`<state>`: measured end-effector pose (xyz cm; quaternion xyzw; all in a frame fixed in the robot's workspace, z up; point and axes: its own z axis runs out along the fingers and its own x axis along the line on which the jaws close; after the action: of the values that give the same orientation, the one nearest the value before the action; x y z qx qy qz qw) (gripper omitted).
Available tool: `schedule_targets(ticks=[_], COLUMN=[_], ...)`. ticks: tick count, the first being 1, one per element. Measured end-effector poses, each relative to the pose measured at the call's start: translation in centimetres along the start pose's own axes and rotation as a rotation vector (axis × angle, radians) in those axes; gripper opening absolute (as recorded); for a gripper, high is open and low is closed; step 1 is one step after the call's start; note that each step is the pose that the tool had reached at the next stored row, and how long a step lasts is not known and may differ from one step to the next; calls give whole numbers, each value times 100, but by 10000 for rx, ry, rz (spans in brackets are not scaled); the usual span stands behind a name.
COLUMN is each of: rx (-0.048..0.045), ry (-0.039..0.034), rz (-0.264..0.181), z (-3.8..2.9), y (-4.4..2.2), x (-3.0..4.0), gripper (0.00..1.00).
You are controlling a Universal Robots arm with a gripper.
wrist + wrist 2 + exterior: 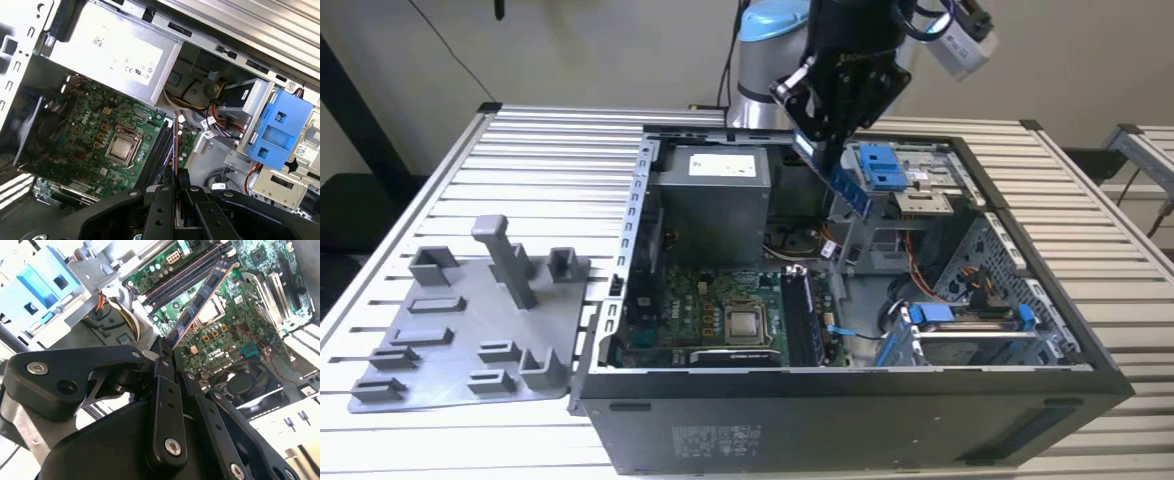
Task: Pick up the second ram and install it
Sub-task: 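Insert the second ram into the second slot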
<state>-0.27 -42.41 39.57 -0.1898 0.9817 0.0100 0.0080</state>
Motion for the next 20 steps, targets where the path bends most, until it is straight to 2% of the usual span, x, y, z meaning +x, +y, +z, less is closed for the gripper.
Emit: schedule_targets(ticks=[20], rx=[62], ry=[-51], rz=[3113], z=[67], y=[-1], x=[2], gripper=[14])
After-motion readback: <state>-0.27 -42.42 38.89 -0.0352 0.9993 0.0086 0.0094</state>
